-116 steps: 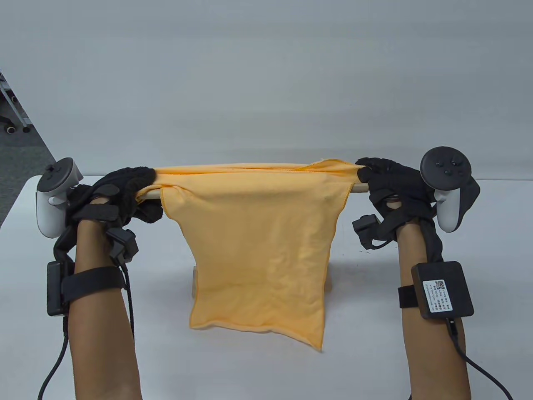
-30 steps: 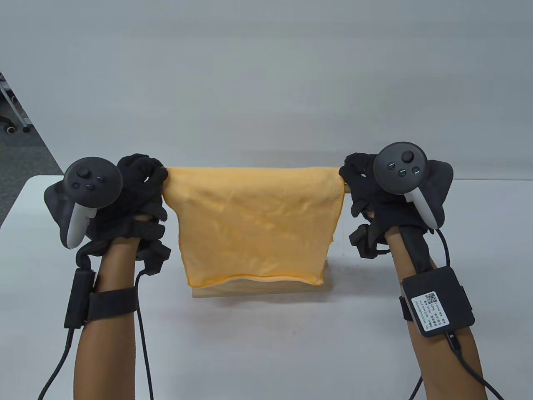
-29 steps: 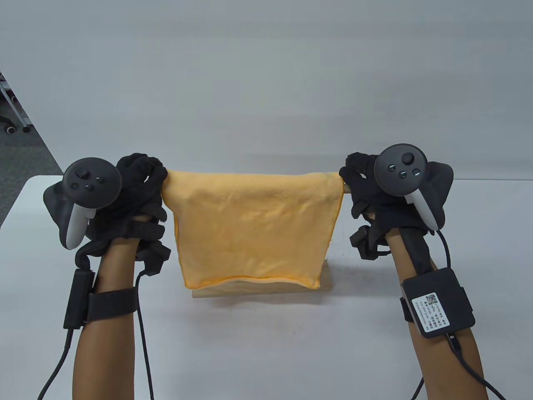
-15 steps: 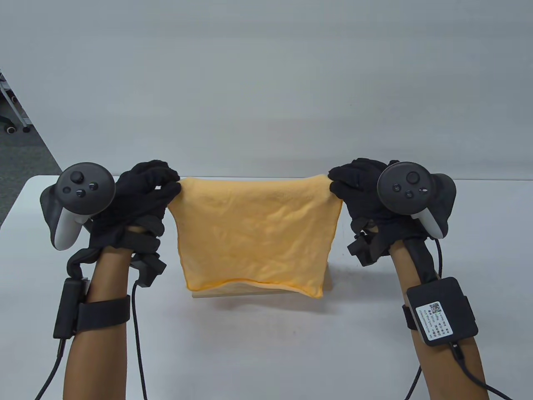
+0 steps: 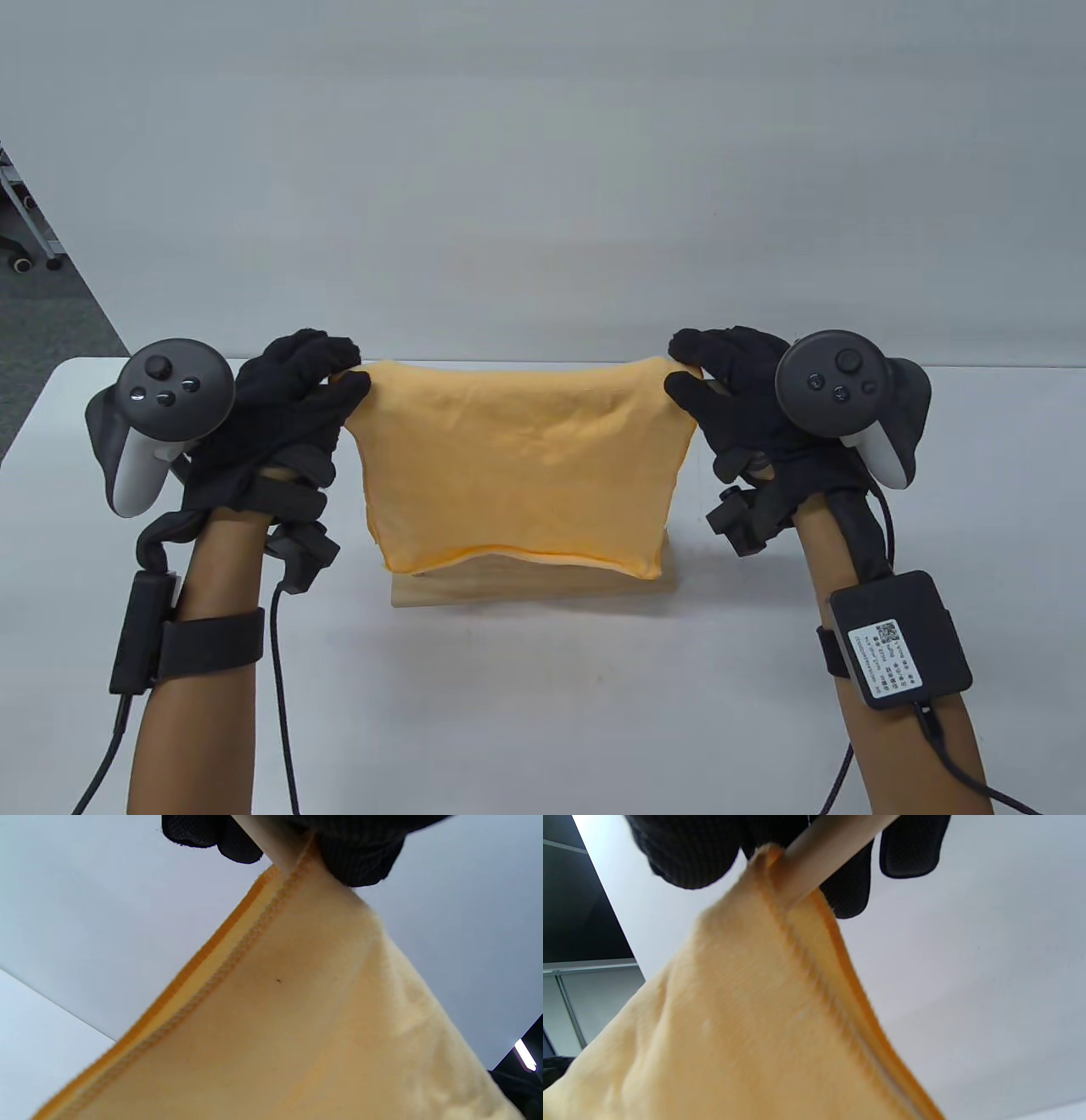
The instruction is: Drape rectangular towel over desktop hanging rack bar
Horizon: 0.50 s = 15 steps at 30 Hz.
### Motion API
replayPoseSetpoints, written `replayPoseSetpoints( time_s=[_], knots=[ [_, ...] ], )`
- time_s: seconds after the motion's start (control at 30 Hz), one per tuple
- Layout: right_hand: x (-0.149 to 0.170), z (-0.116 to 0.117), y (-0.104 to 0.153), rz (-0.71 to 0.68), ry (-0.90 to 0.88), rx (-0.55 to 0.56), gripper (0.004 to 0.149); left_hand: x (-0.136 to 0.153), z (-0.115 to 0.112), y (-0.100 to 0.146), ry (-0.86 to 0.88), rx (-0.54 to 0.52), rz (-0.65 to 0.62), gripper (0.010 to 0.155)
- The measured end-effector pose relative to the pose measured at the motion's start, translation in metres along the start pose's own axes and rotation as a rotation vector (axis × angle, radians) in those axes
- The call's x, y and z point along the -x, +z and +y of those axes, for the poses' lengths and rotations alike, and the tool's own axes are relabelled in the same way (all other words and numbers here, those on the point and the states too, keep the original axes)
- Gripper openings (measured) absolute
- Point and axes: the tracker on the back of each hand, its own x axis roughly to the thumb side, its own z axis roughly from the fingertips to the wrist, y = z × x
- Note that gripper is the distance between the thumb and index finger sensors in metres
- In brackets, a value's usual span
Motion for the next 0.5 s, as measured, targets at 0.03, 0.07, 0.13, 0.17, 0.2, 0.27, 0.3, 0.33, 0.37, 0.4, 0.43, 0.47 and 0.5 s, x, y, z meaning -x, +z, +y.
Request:
replayPoseSetpoints(
  time_s=[0.03, 0.07, 0.13, 0.17, 0.2, 0.27, 0.3, 0.33, 0.37, 0.4, 0.43, 0.47, 0.5],
  knots=[
    [-0.001, 0.001, 0.0, -0.006, 0.024, 0.045, 0.048, -0.001, 0.0, 0.001, -0.021, -0.04, -0.019, 0.045],
    [-0.002, 0.0, 0.001, -0.019, 0.059, 0.109, 0.044, -0.003, 0.0, 0.001, -0.012, -0.069, -0.025, 0.043],
    [-0.005, -0.004, 0.004, -0.041, 0.07, 0.235, 0.038, -0.006, 0.0, 0.003, 0.003, -0.142, -0.045, 0.039],
    [-0.006, -0.006, 0.006, -0.03, 0.071, 0.294, 0.037, -0.007, 0.0, 0.004, 0.006, -0.169, -0.045, 0.039],
    [-0.006, -0.009, 0.008, -0.032, 0.077, 0.341, 0.036, -0.007, 0.001, 0.004, 0.004, -0.199, -0.046, 0.039],
    [-0.005, -0.011, 0.01, -0.029, 0.09, 0.356, 0.036, -0.006, 0.0, 0.002, 0.004, -0.17, -0.029, 0.04],
    [-0.004, -0.012, 0.01, -0.023, 0.102, 0.333, 0.037, -0.005, -0.001, 0.001, 0.008, -0.124, -0.013, 0.04],
    [-0.002, -0.011, 0.011, -0.027, 0.112, 0.302, 0.037, -0.004, -0.002, 0.0, 0.012, -0.091, -0.007, 0.041],
    [0.0, -0.01, 0.011, -0.027, 0.122, 0.282, 0.037, -0.003, -0.003, 0.001, 0.03, -0.069, -0.007, 0.043],
    [0.002, -0.009, 0.012, -0.031, 0.13, 0.277, 0.039, -0.002, -0.004, 0.001, 0.044, -0.071, -0.009, 0.044],
    [0.004, -0.008, 0.013, -0.034, 0.141, 0.279, 0.04, 0.0, -0.004, 0.002, 0.059, -0.07, -0.016, 0.046],
    [0.006, -0.007, 0.014, -0.039, 0.14, 0.271, 0.043, 0.002, -0.004, 0.004, 0.07, -0.07, -0.015, 0.049],
    [0.008, -0.007, 0.016, -0.043, 0.133, 0.262, 0.045, 0.004, -0.003, 0.006, 0.074, -0.082, -0.008, 0.053]
  ],
)
